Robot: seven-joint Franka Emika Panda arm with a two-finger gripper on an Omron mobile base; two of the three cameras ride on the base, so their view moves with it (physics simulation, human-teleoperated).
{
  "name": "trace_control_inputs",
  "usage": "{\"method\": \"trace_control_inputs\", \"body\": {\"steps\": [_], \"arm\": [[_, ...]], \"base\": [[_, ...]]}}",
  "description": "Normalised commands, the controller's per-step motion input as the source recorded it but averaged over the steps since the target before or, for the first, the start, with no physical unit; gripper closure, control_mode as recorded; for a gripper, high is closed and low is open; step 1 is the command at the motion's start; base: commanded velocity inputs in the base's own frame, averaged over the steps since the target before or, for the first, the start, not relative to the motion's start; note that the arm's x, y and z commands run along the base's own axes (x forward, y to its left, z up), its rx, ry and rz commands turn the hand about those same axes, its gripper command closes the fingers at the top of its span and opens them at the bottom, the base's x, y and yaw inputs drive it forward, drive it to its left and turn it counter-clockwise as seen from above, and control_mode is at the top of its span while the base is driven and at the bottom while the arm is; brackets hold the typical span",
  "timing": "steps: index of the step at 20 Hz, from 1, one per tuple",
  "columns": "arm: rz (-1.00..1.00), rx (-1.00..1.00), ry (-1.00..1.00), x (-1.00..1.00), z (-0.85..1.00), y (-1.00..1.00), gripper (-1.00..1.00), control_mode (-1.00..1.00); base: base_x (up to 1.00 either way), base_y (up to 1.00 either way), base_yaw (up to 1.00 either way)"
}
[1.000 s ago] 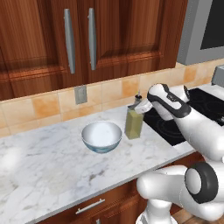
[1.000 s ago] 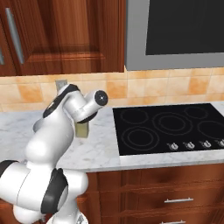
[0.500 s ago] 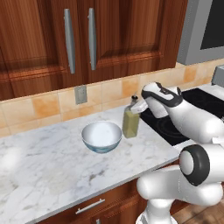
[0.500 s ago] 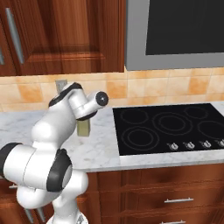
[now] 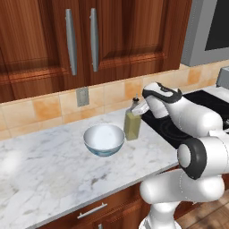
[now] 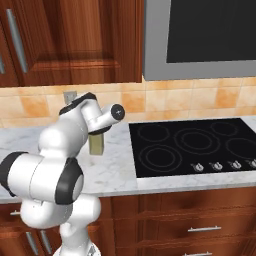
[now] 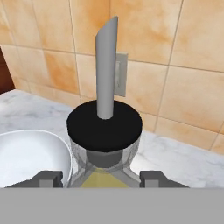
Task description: Retrieve the bottle and the shaker from the cabinet and place them next to the mixing bowl on the counter. Then add garlic from the fridge to the mixing bowl.
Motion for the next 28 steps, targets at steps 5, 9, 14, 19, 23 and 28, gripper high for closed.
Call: {"method": "trace_control_inputs", "body": {"steps": [5, 9, 14, 19, 23, 28], "arm": [[0.0, 0.0, 0.0, 0.19, -0.16, 0.03, 1.0, -1.0], [0.0, 0.0, 0.0, 0.01, -0.17, 0.0, 1.0, -1.0], [0.0, -0.01, 0.0, 0.0, -0.24, 0.0, 1.0, -1.0], [0.0, -0.02, 0.0, 0.0, -0.27, 0.0, 1.0, -1.0], [0.0, -0.01, 0.0, 0.0, -0.16, 0.0, 1.0, -1.0], [0.0, 0.0, 0.0, 0.0, 0.0, 0.0, 1.0, -1.0]], "base": [[0.0, 0.0, 0.0], [0.0, 0.0, 0.0], [0.0, 0.0, 0.0], [0.0, 0.0, 0.0], [0.0, 0.0, 0.0], [0.0, 0.0, 0.0]]}}
